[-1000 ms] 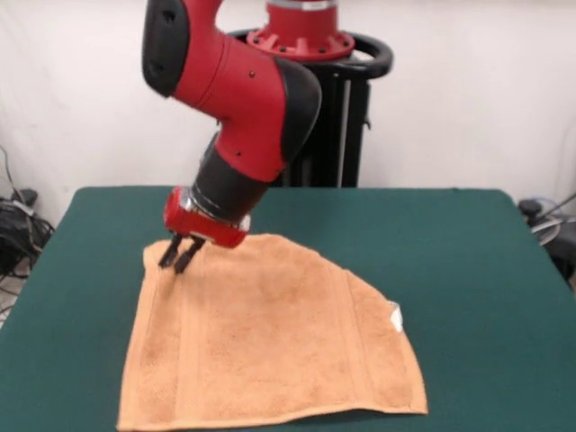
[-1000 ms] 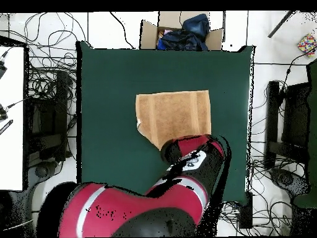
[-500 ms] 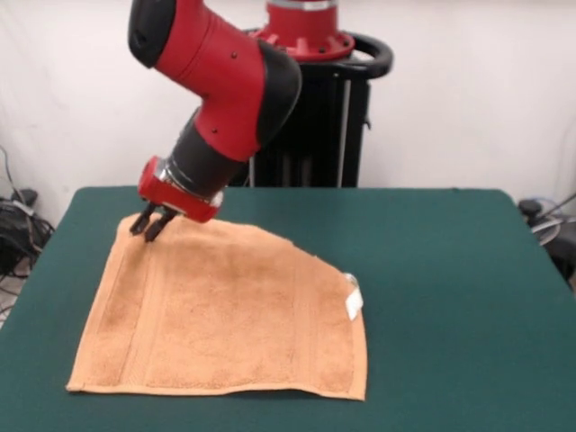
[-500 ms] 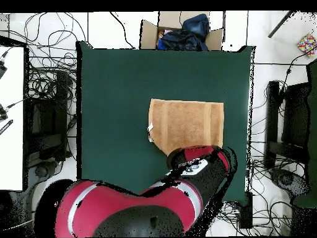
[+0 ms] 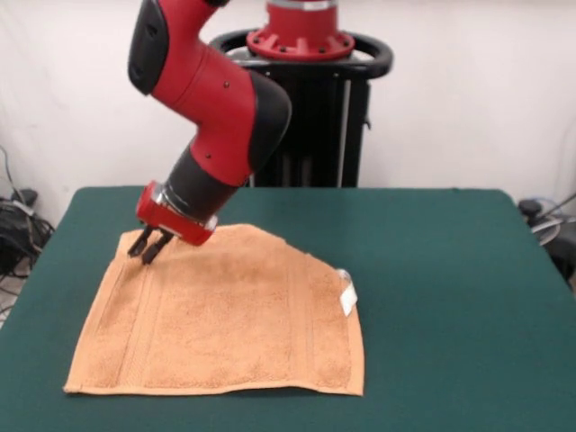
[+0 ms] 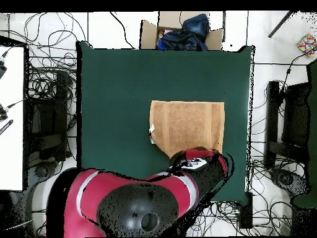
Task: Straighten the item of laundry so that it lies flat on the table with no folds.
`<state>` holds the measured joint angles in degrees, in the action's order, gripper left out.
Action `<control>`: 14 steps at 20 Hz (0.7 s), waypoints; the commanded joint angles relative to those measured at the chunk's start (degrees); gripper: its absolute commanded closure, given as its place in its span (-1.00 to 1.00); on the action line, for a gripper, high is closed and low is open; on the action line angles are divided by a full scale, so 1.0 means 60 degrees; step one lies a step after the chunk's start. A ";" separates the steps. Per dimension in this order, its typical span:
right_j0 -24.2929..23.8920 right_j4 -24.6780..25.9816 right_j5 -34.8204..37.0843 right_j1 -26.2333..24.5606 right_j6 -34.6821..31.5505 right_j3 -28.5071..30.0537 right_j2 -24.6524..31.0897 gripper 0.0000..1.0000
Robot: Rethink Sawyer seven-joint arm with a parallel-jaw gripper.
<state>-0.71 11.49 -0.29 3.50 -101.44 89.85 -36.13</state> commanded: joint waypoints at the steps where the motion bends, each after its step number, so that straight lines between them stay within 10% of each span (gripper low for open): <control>1: 0.0027 -0.1664 -0.1185 -0.1257 -0.2684 -0.0439 0.0556 1.00; 14: 0.0406 -0.3312 -0.1600 -0.2326 -0.1873 -0.1307 -0.0513 1.00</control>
<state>2.69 -1.78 -6.24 -3.99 -101.44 90.03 -42.38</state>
